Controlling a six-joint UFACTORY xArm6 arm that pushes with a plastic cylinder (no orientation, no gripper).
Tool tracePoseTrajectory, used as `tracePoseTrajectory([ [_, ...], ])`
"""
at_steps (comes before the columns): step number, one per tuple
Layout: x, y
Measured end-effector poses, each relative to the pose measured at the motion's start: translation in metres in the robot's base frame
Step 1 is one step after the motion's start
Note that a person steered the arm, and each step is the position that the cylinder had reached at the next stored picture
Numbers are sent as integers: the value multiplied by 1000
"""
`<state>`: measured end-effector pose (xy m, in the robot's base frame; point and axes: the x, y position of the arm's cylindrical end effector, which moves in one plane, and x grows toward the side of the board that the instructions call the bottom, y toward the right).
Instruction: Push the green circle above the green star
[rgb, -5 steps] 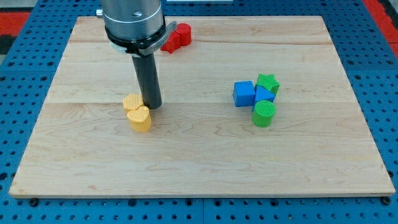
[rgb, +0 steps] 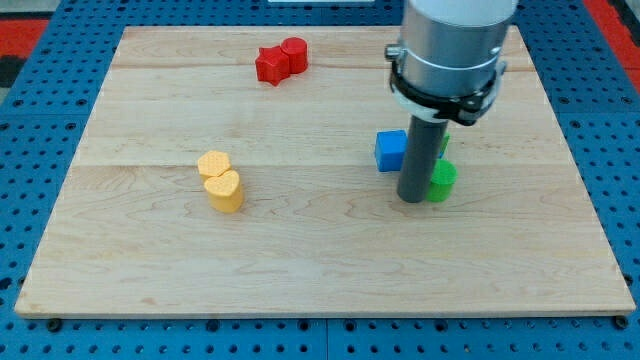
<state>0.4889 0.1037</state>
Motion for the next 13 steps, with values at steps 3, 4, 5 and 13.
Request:
tracePoseTrajectory([
  [3,2,59],
  [4,8,89],
  [5,7,107],
  [13,-82,77],
])
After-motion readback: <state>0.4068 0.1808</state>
